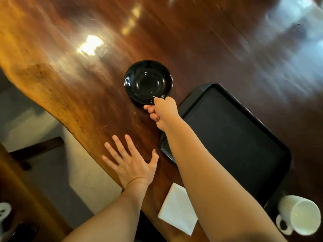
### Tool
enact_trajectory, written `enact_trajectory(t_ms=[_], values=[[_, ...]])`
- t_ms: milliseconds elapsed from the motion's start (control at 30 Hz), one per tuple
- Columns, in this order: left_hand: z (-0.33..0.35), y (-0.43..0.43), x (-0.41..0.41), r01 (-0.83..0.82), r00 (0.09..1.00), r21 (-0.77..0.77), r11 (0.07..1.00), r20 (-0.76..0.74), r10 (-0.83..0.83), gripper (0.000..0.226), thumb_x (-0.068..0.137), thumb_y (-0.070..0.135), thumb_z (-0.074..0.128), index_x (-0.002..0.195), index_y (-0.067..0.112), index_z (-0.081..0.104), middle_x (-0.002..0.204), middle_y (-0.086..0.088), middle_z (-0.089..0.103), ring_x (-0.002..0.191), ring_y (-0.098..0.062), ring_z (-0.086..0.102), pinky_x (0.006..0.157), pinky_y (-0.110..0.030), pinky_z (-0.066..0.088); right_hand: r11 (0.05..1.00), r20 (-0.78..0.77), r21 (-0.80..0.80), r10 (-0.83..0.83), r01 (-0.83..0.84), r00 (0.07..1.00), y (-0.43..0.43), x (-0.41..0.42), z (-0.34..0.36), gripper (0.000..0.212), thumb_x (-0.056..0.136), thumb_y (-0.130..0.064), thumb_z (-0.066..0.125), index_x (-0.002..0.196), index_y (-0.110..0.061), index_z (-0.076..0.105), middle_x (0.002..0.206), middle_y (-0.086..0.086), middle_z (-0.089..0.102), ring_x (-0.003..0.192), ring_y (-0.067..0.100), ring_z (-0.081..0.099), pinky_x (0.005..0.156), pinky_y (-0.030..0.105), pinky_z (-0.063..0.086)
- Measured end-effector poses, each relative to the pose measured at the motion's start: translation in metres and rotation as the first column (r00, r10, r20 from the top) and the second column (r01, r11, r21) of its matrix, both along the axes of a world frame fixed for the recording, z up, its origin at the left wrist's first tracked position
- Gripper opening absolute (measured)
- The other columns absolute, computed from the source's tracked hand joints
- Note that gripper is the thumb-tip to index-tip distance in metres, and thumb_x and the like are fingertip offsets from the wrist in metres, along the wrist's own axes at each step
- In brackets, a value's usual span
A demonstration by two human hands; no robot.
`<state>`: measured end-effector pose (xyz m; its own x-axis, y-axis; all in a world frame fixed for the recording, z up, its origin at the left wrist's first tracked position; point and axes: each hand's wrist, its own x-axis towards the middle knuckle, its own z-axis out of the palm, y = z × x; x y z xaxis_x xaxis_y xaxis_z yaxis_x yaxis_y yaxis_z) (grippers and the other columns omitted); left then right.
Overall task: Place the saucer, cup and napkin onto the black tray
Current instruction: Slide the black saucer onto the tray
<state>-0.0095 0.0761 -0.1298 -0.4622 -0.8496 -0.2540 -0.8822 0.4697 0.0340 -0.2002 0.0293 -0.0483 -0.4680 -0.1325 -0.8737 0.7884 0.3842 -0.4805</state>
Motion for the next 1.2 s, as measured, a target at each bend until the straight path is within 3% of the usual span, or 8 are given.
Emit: enact_trajectory(t_ms=[100,267,367,500,633,933,1200], values=[[-0.001,-0.001,0.000,0.000,1.000,-0.003,1.000,0.003,0.000,0.109,0.075,0.080,0.044,0.160,0.013,0.028,0.168,-0.023,0.018,0.155,-0.048,0.009,0.121,-0.069,0.006,0.995,0.047,-0.099,-0.018,0.023,0.999,0.012,0.004,0.011,0.004,0.106,-0.013,0.043,0.106,-0.017,0.045,0.080,0.013,0.065,0.045,0.008,0.044,0.041,0.018,0.034],[-0.001,0.000,-0.002,-0.007,0.999,0.000,1.000,0.039,0.007,0.108,0.076,0.081,0.042,0.161,0.015,0.025,0.169,-0.022,0.015,0.156,-0.047,0.007,0.122,-0.068,0.004,0.983,0.051,-0.178,-0.044,0.053,0.998,0.037,0.013,0.019,0.013,0.107,-0.013,0.044,0.095,-0.020,0.047,0.078,0.011,0.066,0.044,0.007,0.045,0.040,0.017,0.034],[0.002,0.000,-0.003,-0.009,0.996,0.006,1.000,0.084,0.008,0.107,0.080,0.082,0.042,0.162,0.015,0.021,0.170,-0.021,0.011,0.156,-0.047,0.004,0.123,-0.067,0.003,0.973,0.025,-0.215,-0.086,0.089,0.996,0.058,0.016,0.023,0.008,0.107,-0.012,0.043,0.101,-0.012,0.049,0.082,0.014,0.067,0.043,0.006,0.044,0.038,0.017,0.033],[0.007,0.002,-0.006,-0.029,0.993,0.020,0.999,0.112,0.026,0.109,0.078,0.084,0.016,0.164,0.016,0.016,0.171,-0.019,0.006,0.157,-0.045,0.001,0.123,-0.066,0.005,0.955,-0.015,-0.256,-0.155,0.146,0.988,0.090,0.019,0.026,0.014,0.107,-0.010,0.041,0.115,-0.004,0.052,0.085,0.018,0.068,0.040,0.006,0.043,0.035,0.016,0.031],[0.008,0.002,-0.008,-0.038,0.992,0.017,0.999,0.125,0.036,0.110,0.077,0.085,0.008,0.164,0.019,0.012,0.172,-0.016,0.003,0.157,-0.044,-0.001,0.123,-0.065,0.004,0.936,-0.022,-0.276,-0.236,0.221,0.971,0.120,0.018,0.031,0.013,0.107,-0.008,0.040,0.109,-0.006,0.052,0.084,0.018,0.068,0.040,0.005,0.043,0.035,0.016,0.030],[0.003,0.004,-0.007,-0.063,0.996,-0.005,0.998,0.057,0.064,0.105,0.081,0.085,0.017,0.164,0.022,0.012,0.173,-0.012,0.003,0.158,-0.041,-0.002,0.124,-0.064,0.002,0.904,-0.006,-0.259,-0.355,0.341,0.935,0.160,0.016,0.034,0.020,0.108,-0.008,0.039,0.121,-0.005,0.054,0.083,0.018,0.069,0.041,0.005,0.043,0.035,0.015,0.031],[0.005,0.005,-0.005,-0.069,0.997,-0.013,0.998,0.043,0.070,0.102,0.085,0.081,0.037,0.164,0.021,0.015,0.173,-0.013,0.004,0.158,-0.041,-0.001,0.124,-0.064,0.001,0.881,-0.019,-0.247,-0.421,0.404,0.907,0.180,0.011,0.035,0.021,0.108,-0.009,0.039,0.122,-0.004,0.053,0.084,0.018,0.069,0.040,0.005,0.044,0.036,0.016,0.032]])
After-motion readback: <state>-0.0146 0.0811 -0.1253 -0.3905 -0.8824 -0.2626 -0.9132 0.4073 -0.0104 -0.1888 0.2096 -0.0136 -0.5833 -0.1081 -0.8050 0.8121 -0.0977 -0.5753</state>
